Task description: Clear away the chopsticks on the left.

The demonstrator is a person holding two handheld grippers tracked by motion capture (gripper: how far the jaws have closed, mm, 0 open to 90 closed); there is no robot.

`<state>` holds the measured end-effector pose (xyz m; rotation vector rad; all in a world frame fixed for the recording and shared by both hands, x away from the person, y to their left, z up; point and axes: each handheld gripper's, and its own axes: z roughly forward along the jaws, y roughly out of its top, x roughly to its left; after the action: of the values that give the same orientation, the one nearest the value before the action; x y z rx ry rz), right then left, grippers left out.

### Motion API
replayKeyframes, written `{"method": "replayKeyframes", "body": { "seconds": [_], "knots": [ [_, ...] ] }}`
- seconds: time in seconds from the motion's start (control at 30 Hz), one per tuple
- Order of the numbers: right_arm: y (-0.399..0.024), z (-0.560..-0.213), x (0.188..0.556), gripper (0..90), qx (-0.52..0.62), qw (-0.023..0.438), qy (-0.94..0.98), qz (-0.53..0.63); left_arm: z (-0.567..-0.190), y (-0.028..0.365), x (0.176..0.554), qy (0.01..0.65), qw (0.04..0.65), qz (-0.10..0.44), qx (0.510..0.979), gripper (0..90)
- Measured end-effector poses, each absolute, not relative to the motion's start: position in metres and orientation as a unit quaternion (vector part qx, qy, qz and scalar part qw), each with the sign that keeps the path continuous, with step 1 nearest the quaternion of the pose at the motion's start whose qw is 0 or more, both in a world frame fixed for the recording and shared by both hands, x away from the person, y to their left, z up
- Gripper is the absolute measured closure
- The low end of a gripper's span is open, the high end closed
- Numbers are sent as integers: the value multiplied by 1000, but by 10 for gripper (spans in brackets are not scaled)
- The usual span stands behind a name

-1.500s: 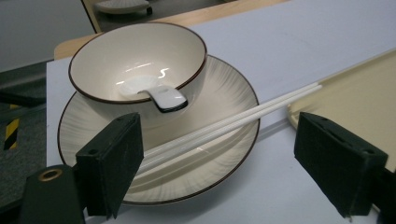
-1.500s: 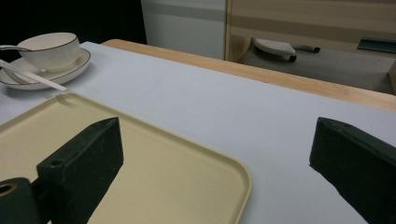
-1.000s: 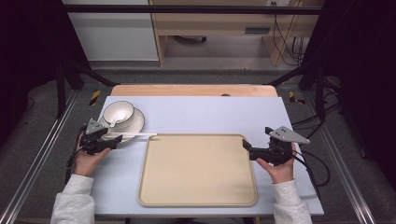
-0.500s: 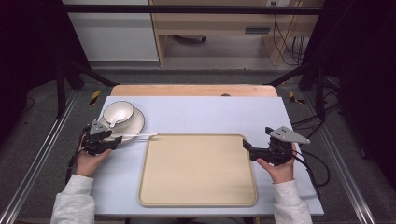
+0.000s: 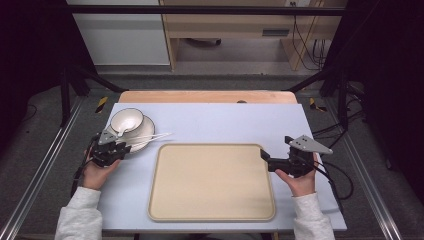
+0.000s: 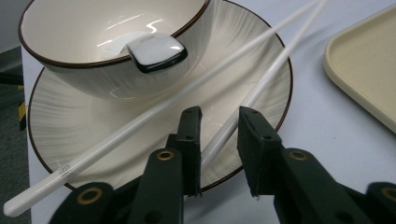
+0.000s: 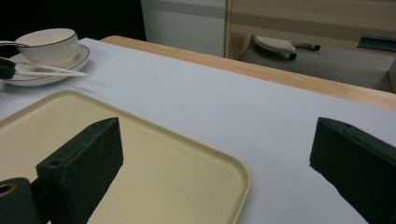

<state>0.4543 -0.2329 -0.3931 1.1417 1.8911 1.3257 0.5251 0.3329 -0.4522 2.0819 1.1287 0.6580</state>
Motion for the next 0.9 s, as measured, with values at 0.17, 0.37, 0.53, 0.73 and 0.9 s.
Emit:
{"method": "replayKeyframes", "body": {
  "seconds": [0.17, 0.37, 0.53, 0.73, 0.9],
  "knots": [
    [-233, -393, 455, 30, 426, 278, 706, 492, -452, 332, 525, 433, 334, 250, 799, 769],
    [-232, -394, 455, 30, 424, 277, 708, 492, -451, 330, 525, 436, 338, 244, 798, 813],
    [-233, -393, 455, 30, 424, 276, 709, 492, -450, 329, 526, 445, 340, 245, 791, 783],
    [-232, -394, 455, 30, 424, 275, 709, 492, -452, 326, 532, 457, 341, 234, 788, 743],
    [-233, -393, 455, 30, 424, 274, 709, 493, -455, 324, 537, 465, 331, 221, 791, 784]
  ]
}}
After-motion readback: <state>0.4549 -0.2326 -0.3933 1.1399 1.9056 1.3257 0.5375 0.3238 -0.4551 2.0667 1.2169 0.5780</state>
